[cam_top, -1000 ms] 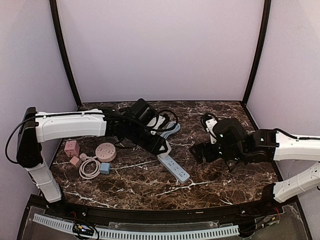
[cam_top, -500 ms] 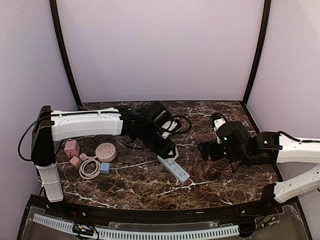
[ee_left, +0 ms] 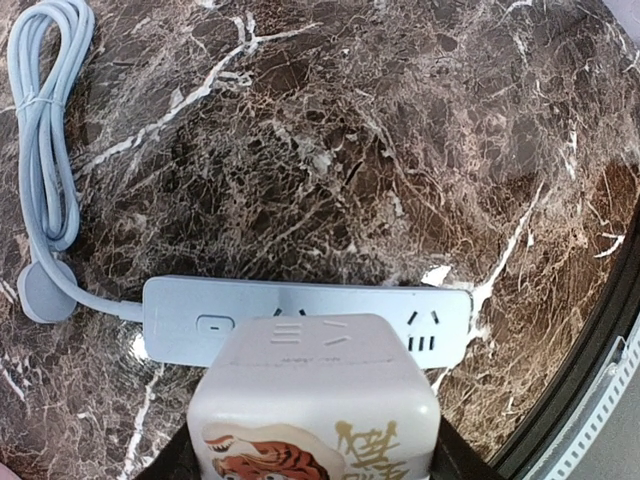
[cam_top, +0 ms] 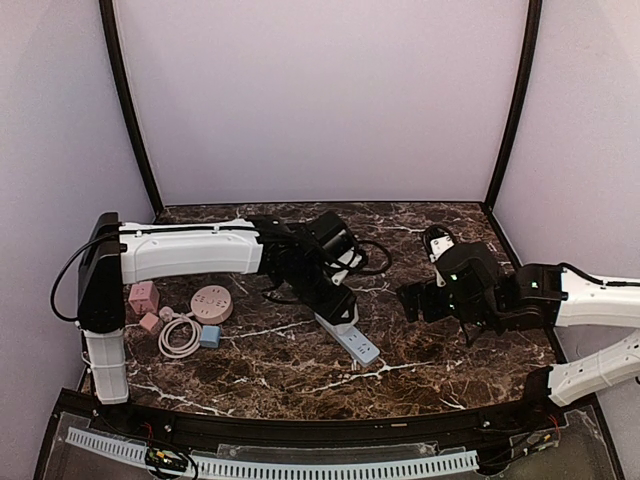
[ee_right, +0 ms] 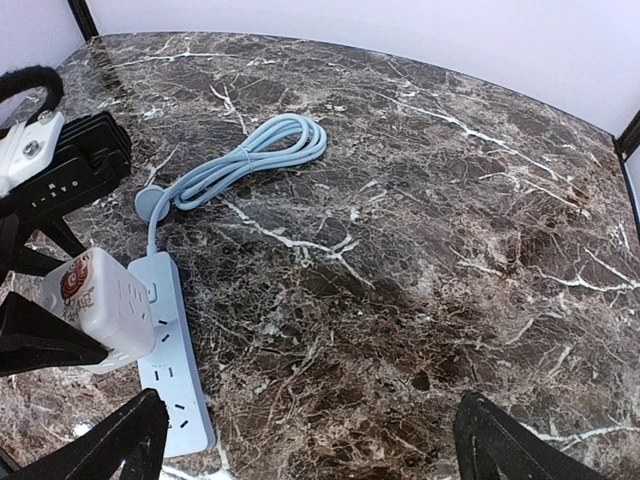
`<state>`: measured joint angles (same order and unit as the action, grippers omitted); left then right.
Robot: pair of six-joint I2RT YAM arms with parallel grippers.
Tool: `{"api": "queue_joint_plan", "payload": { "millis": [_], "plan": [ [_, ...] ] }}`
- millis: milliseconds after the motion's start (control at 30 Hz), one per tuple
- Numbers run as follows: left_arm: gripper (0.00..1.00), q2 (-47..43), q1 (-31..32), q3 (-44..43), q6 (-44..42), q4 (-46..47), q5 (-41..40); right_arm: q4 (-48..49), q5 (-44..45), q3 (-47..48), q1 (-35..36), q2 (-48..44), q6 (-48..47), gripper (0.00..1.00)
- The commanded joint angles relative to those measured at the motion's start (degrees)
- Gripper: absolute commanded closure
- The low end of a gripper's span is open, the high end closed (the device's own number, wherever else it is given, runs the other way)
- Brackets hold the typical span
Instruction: Insert the plug
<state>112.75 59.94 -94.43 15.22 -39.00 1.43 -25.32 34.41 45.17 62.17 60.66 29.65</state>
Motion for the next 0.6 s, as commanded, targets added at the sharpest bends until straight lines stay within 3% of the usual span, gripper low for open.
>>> {"api": "queue_joint_plan", "payload": {
  "millis": [0,567],
  "plan": [
    [0.99,0.1,0.3,-1.9,0.0,-1.3,-0.7,0.9,0.0,-0.8,-0.1,-0.2,-0.2,0.01],
    [0.99,2.7,0.3,-3.5,-2.7,-1.0,-3.0,1.3,-1.0,-0.8,-0.2,0.3,-0.7,0.01]
  ]
}}
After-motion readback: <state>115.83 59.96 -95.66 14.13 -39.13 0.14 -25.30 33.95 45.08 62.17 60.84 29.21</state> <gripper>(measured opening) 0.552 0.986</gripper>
